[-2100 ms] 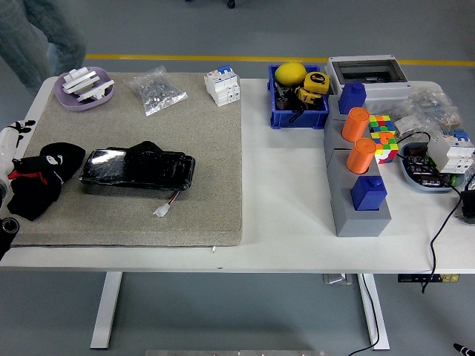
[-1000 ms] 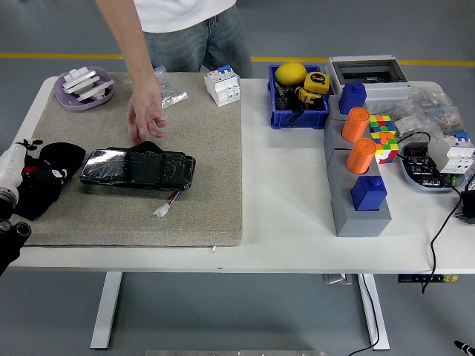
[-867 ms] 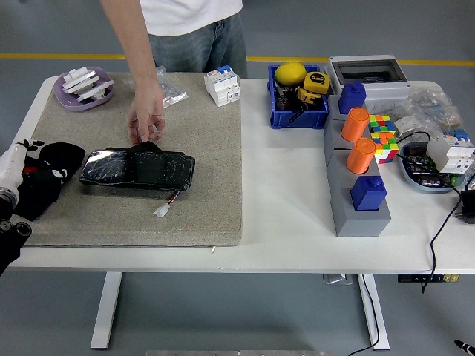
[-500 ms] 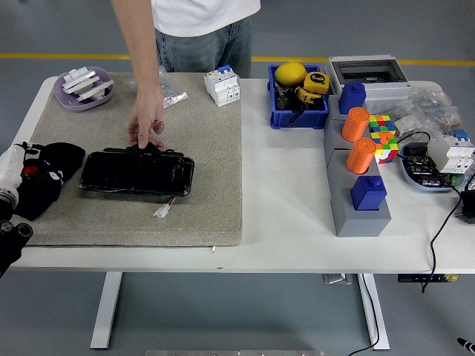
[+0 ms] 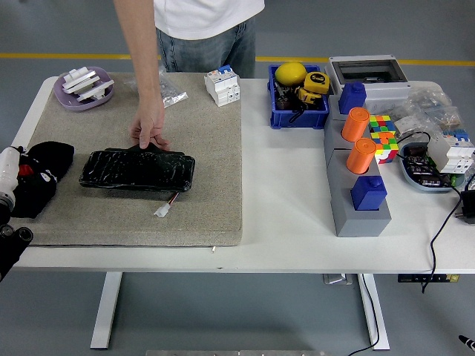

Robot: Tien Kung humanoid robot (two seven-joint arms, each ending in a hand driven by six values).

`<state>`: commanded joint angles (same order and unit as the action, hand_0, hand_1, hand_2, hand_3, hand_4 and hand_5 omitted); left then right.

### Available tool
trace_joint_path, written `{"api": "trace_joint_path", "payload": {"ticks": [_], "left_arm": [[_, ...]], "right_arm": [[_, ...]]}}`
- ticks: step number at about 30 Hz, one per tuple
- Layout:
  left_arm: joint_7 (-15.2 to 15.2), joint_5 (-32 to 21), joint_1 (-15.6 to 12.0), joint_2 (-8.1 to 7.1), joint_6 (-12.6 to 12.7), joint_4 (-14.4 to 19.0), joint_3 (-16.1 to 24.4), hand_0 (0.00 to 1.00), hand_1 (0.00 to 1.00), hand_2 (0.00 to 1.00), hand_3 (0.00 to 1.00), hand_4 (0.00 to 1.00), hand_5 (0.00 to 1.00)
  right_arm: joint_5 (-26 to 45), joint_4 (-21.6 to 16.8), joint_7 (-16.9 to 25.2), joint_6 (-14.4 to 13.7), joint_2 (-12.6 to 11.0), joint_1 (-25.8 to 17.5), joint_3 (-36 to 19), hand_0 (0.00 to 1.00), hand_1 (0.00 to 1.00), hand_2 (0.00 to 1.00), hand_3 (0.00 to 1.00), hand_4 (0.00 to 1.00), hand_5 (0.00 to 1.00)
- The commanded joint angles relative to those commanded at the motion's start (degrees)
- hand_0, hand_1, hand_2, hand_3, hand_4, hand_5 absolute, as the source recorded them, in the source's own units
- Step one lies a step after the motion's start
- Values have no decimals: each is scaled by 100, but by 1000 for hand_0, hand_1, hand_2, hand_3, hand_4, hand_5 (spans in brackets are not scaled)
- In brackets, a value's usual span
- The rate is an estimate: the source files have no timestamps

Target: Pick the rag up,wipe the panel,place it on the desk

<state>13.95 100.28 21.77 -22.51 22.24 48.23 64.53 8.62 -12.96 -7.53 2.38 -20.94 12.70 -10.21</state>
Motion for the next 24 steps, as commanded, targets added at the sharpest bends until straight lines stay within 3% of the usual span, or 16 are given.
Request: {"api": "trace_joint_path", "payload": {"ticks": [11,12,17,18,24], "left_arm": [[-8,79,-62,4,177,7,-65,313,153,585,518,112,2],[-27,66,-70,4,196,10,-64,315,164,519,437,182,2],[-159,-70,-119,12,312,52,26,315,164,519,437,182,2],[-166,-61,-143,18,309,106,65,313,174,504,416,289,2],[-49,184,-320,60,272,707,304,310,169,494,417,321,2]], "right_arm": [[-47,13,-12,-9,-2,-22,-52,705,623,684,637,998,561],[-44,13,-10,-8,-2,-24,-49,705,623,684,641,998,562],[-80,17,-26,-15,-2,-39,-81,705,623,684,641,998,562],[-103,19,-35,-17,-3,-44,-103,704,623,684,642,998,563],[-182,24,-71,-21,-12,-66,-175,704,623,684,643,998,562]]}}
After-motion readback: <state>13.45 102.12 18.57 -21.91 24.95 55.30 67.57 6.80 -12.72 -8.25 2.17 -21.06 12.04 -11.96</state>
